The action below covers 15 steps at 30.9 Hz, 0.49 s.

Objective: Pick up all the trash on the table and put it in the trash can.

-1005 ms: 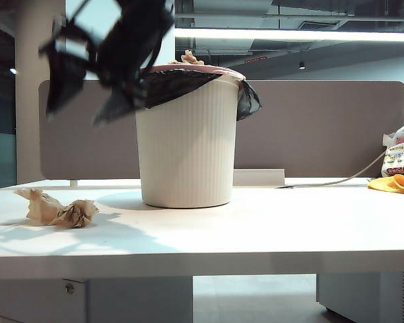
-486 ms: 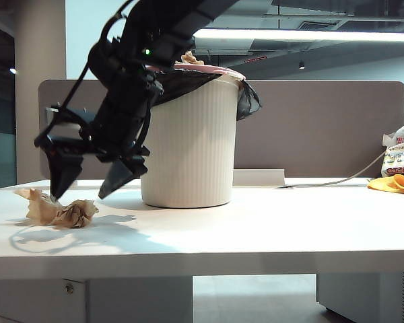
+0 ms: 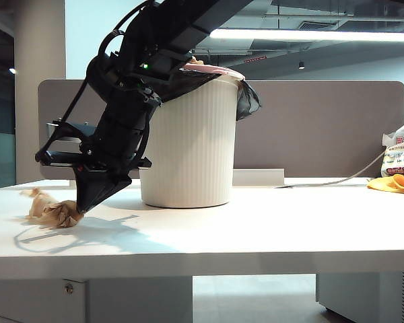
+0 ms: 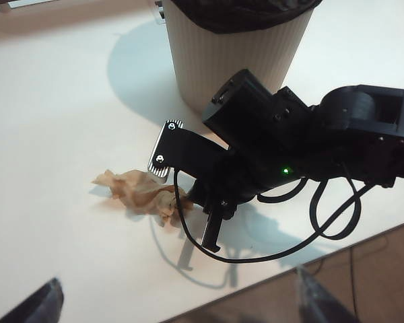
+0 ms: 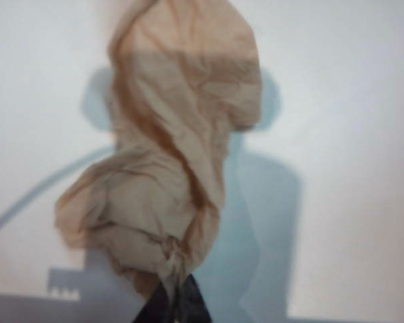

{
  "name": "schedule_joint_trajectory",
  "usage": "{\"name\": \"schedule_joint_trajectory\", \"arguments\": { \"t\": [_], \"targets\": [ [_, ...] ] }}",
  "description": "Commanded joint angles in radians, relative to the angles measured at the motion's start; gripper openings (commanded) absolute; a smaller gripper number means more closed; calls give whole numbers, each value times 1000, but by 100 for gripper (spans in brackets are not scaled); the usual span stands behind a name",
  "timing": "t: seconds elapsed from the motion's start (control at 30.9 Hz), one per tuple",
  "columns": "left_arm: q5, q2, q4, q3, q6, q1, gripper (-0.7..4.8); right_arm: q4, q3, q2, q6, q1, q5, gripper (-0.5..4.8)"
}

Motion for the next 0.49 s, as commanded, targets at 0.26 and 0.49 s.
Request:
{"name": "schedule_joint_trajectory", "arguments": {
  "t": [0.26, 0.49],
  "targets": [
    [-2, -2, 40, 3, 0, -1, 479, -97, 126, -86, 0, -18, 21, -5],
    [1, -10, 129, 5, -1, -1, 479, -150, 174, -259, -58, -39, 41, -5]
  ]
}}
